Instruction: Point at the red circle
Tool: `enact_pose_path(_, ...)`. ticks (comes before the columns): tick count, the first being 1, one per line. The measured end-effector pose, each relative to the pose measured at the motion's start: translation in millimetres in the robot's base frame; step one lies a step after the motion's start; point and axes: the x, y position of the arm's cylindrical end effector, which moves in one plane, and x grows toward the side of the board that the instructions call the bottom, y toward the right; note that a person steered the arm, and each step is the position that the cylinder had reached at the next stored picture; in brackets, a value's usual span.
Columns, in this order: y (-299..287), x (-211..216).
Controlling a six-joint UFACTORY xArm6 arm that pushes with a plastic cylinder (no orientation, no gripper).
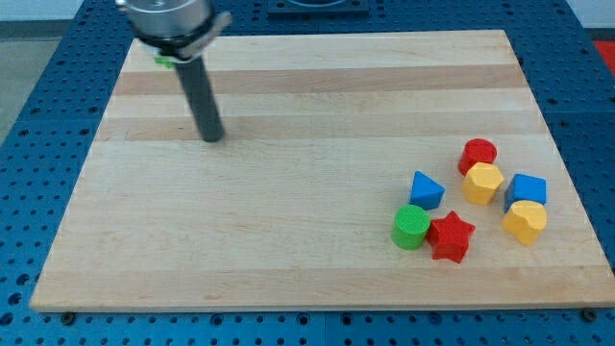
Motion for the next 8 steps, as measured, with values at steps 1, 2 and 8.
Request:
enact_pose_path(1, 70, 0)
enact_pose_path(2, 146, 0)
enact_pose_path(8, 367, 44)
